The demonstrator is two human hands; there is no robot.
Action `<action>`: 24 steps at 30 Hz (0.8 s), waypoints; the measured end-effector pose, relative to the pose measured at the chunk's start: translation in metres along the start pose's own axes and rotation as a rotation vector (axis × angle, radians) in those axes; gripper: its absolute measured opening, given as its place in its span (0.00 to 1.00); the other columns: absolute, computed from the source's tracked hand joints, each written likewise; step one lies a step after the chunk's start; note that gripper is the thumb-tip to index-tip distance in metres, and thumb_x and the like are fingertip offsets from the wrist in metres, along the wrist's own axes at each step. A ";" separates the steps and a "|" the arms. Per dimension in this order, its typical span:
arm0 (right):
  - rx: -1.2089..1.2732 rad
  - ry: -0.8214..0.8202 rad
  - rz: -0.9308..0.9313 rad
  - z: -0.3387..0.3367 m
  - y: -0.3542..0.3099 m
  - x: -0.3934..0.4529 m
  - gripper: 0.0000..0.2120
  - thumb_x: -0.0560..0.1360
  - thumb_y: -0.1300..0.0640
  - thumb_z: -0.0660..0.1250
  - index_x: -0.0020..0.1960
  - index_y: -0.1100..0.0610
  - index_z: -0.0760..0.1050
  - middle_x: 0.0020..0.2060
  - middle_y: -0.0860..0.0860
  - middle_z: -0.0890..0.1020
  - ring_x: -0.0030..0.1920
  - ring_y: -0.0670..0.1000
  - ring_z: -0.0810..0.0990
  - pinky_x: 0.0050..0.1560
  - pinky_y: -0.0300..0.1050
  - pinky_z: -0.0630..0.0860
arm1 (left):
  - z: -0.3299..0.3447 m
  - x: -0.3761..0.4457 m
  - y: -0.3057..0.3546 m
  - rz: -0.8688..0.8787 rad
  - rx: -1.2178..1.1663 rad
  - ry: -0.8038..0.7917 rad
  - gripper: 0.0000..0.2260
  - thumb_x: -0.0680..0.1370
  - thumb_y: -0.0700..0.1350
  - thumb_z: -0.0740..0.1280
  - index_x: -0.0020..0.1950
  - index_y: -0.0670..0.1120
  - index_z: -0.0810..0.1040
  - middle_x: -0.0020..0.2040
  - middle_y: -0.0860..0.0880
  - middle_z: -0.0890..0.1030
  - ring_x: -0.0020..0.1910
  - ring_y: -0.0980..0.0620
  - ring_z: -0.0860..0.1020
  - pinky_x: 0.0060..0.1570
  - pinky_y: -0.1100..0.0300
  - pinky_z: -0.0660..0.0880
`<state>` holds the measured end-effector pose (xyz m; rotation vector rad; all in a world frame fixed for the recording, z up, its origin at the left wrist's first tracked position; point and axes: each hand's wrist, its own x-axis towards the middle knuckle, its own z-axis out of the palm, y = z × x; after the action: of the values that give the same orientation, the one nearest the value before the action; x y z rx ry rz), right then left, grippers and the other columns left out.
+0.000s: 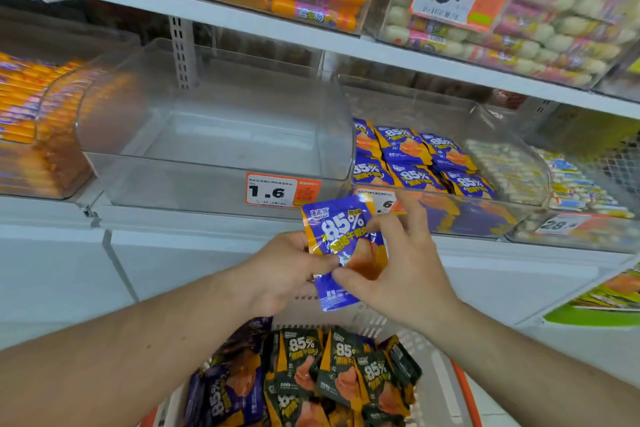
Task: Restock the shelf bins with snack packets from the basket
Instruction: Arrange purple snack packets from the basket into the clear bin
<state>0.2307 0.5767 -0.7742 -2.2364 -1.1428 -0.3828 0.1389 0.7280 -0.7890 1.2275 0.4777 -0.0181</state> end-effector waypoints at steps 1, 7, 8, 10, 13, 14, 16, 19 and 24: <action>-0.013 -0.031 0.041 0.000 -0.003 -0.002 0.33 0.56 0.32 0.70 0.53 0.52 0.73 0.70 0.54 0.63 0.67 0.50 0.66 0.60 0.50 0.74 | 0.004 -0.001 0.001 0.004 -0.022 0.002 0.10 0.77 0.33 0.67 0.56 0.42 0.81 0.51 0.44 0.85 0.45 0.48 0.83 0.48 0.52 0.81; -0.062 0.033 0.079 0.000 -0.012 0.003 0.41 0.55 0.32 0.68 0.62 0.53 0.70 0.65 0.49 0.67 0.63 0.52 0.73 0.57 0.54 0.76 | 0.025 -0.008 0.018 0.144 -0.042 -0.017 0.10 0.78 0.32 0.65 0.54 0.42 0.82 0.49 0.43 0.85 0.45 0.46 0.84 0.45 0.54 0.82; -0.042 0.069 0.085 -0.001 -0.012 0.005 0.41 0.55 0.34 0.68 0.63 0.54 0.71 0.65 0.49 0.68 0.64 0.52 0.71 0.59 0.54 0.75 | 0.027 -0.008 0.022 0.177 -0.022 -0.022 0.10 0.78 0.32 0.65 0.55 0.42 0.82 0.50 0.43 0.85 0.47 0.46 0.84 0.47 0.53 0.81; 0.006 0.151 0.085 -0.004 -0.011 0.012 0.39 0.57 0.38 0.68 0.63 0.55 0.71 0.66 0.52 0.68 0.67 0.52 0.69 0.62 0.54 0.73 | 0.035 -0.006 0.036 0.245 0.025 -0.028 0.09 0.78 0.33 0.65 0.53 0.43 0.83 0.48 0.44 0.86 0.46 0.47 0.84 0.45 0.55 0.81; 0.070 0.250 0.082 -0.010 -0.005 0.032 0.37 0.59 0.42 0.71 0.63 0.59 0.71 0.67 0.56 0.70 0.71 0.54 0.66 0.67 0.54 0.70 | 0.046 0.003 0.063 0.368 0.114 0.030 0.07 0.77 0.44 0.68 0.45 0.42 0.83 0.42 0.42 0.85 0.39 0.50 0.82 0.42 0.57 0.79; 0.099 0.281 0.093 -0.015 -0.002 0.040 0.37 0.59 0.42 0.70 0.63 0.59 0.72 0.67 0.57 0.70 0.72 0.52 0.64 0.68 0.52 0.68 | 0.048 0.009 0.071 0.432 0.177 0.059 0.14 0.75 0.51 0.68 0.44 0.40 0.82 0.43 0.38 0.84 0.39 0.50 0.80 0.44 0.54 0.77; 0.162 0.348 0.126 -0.028 0.005 0.060 0.37 0.60 0.40 0.67 0.64 0.58 0.72 0.66 0.55 0.70 0.70 0.44 0.64 0.68 0.44 0.67 | 0.053 0.020 0.084 0.624 0.362 0.081 0.23 0.72 0.59 0.63 0.45 0.38 0.80 0.45 0.37 0.82 0.42 0.51 0.77 0.48 0.50 0.75; 0.189 0.420 0.191 -0.048 0.031 0.089 0.38 0.58 0.39 0.65 0.64 0.56 0.71 0.63 0.51 0.70 0.64 0.42 0.69 0.64 0.40 0.69 | 0.054 0.042 0.095 0.946 0.843 0.265 0.27 0.75 0.59 0.55 0.57 0.42 0.82 0.54 0.45 0.82 0.54 0.50 0.77 0.57 0.53 0.73; -0.054 0.294 0.425 -0.060 0.106 0.139 0.47 0.53 0.32 0.60 0.67 0.57 0.72 0.61 0.56 0.74 0.64 0.56 0.71 0.65 0.49 0.68 | 0.040 0.081 0.097 0.871 1.213 0.463 0.28 0.73 0.53 0.60 0.71 0.42 0.73 0.72 0.46 0.72 0.69 0.45 0.69 0.67 0.49 0.67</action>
<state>0.3988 0.5800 -0.6975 -2.2981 -0.4954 -0.5446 0.2519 0.7450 -0.7213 2.5796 0.2614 0.8411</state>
